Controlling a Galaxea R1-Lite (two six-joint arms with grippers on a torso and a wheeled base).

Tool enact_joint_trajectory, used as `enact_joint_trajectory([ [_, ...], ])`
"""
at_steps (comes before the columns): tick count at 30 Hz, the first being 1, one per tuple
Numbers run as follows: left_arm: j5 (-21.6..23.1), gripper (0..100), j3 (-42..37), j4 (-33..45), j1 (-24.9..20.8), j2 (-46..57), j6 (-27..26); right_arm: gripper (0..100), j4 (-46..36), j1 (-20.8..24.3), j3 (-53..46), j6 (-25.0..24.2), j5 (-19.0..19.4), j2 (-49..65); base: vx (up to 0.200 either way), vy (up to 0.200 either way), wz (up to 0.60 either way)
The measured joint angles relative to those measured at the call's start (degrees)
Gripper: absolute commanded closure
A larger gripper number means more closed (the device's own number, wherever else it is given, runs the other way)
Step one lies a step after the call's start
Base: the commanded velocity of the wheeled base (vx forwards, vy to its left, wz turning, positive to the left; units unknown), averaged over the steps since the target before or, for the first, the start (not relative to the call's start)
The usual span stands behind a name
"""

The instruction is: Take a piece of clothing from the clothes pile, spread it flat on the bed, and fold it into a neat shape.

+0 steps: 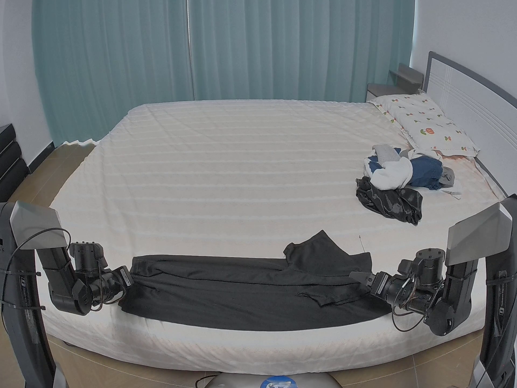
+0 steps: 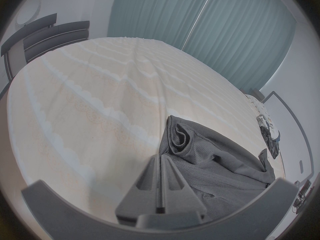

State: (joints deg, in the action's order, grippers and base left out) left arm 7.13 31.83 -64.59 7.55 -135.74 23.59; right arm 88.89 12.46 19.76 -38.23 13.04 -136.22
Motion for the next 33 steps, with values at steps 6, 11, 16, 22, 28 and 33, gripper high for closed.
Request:
enact_joint_trajectory([
  [6,0.0,100,0.0,0.0,0.0,-0.1,0.0,0,0.1,0.1,-1.9,-1.3,0.2,1.1,0.000,0.000,0.00],
  [11,0.0,0,-0.3,0.0,-0.2,-0.3,0.0,0,0.1,2.0,-5.6,-6.8,0.4,3.3,0.000,0.000,0.00],
  [16,0.2,0,-0.6,-0.1,-0.2,-0.3,1.8,0,-0.2,5.1,-7.8,-10.6,0.4,4.5,0.000,0.000,0.00],
  [22,0.4,0,-0.7,-0.4,0.0,0.3,7.1,0,-0.5,7.7,-7.3,-13.8,-0.2,3.9,0.000,0.000,0.00],
  [28,1.6,0,-0.7,-0.9,0.6,1.5,12.6,0,-0.6,9.6,-4.7,-14.7,-5.1,1.1,0.000,0.000,0.00],
  [33,1.9,0,-0.6,-1.0,0.8,2.0,13.1,0,-0.6,11.2,-2.5,-15.9,-7.3,-0.7,0.000,0.000,0.00],
])
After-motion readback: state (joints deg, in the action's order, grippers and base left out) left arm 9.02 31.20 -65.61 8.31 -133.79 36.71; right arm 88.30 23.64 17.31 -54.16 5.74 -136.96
